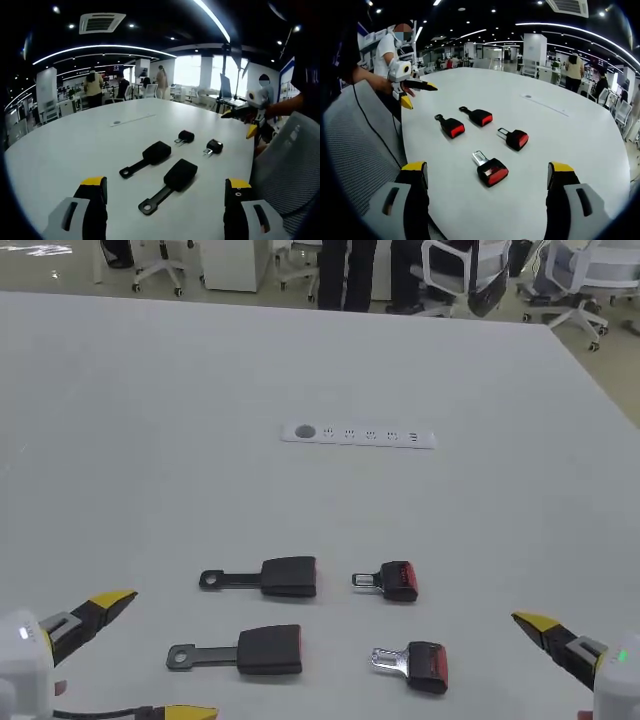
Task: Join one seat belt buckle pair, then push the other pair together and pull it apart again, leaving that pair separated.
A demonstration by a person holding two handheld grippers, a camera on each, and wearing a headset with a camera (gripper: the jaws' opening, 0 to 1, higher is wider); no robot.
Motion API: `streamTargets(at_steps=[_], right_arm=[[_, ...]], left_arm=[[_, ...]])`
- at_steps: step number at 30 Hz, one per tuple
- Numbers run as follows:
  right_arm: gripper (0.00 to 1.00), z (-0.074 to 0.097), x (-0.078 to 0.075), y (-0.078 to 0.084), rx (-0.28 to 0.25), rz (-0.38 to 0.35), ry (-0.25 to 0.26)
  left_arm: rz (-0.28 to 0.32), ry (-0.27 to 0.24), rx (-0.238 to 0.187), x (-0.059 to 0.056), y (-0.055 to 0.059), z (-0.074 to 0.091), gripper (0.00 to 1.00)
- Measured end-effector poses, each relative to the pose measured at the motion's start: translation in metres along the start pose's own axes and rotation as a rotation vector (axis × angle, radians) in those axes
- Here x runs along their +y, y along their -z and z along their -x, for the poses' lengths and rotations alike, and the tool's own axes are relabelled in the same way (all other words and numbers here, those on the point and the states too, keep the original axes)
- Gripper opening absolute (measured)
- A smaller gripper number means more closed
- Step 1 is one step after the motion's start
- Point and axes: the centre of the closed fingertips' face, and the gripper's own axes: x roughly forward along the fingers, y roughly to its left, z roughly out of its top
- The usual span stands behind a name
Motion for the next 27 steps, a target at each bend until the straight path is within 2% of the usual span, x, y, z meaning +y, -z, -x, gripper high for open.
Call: streamTargets(at_steps=[20,27], right_arm=[[1.0,-0.0003,-0.0008,-0.0011,0.0,0.002,-0.003],[1.0,0.0003,-0.0019,-0.0005,0.002,0.005,-0.004]], left_arm=[[-0.005,0.001,0.005,0.0075,0.0063,0.0008,0.99],[-0.009,0.01,0.012,0.0008,0.0038,-0.0006,0.99]])
